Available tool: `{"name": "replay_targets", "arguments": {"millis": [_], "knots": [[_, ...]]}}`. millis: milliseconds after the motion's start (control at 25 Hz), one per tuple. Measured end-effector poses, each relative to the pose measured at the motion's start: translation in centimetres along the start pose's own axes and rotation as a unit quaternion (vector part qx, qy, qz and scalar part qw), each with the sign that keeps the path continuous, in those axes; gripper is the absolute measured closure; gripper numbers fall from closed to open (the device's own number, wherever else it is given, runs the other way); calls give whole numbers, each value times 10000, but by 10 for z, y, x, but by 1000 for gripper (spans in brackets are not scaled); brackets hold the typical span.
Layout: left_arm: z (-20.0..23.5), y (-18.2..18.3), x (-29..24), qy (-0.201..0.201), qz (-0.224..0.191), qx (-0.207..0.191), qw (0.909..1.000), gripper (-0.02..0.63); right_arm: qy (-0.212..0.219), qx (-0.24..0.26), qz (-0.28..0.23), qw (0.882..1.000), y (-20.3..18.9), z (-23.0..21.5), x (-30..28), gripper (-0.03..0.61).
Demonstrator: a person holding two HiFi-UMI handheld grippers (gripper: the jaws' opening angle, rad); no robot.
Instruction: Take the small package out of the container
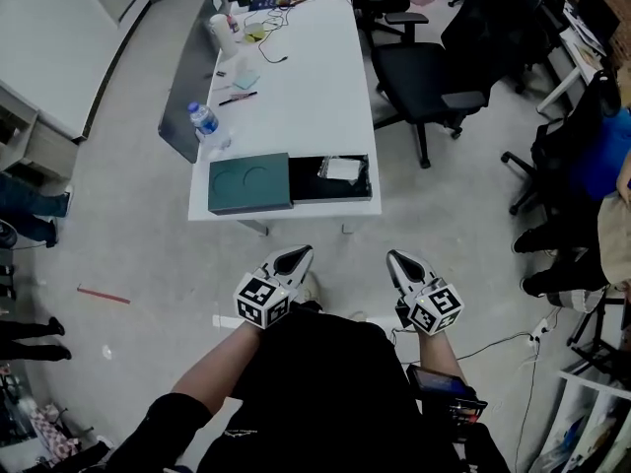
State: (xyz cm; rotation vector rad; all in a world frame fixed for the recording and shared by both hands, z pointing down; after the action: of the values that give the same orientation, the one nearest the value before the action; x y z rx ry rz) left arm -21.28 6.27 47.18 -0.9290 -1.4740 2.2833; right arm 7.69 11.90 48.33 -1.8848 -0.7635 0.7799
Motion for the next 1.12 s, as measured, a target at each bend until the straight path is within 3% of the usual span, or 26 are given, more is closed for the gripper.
{"name": "replay_targets", "arguments": {"millis": [520,1120], "knots": [[63,20,-5,-457,165,-126,9987,604,-532,28,-77,9986,22,13,-53,553],[94,30,-19,-703,190,-142,9972,604,-812,37,-184,9965,38,10,-74,553]]}}
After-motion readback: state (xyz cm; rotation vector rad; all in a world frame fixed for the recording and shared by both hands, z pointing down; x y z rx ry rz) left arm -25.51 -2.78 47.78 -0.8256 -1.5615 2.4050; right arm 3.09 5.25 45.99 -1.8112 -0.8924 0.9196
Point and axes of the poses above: the fingertips, and each gripper's own axes: x backward along the fingers, z to its left, y out of its top, the point moved 9 cm from there along x, backward along the fingers, and after that the axes turned 2 degrees about y, right-handed, at the moved point
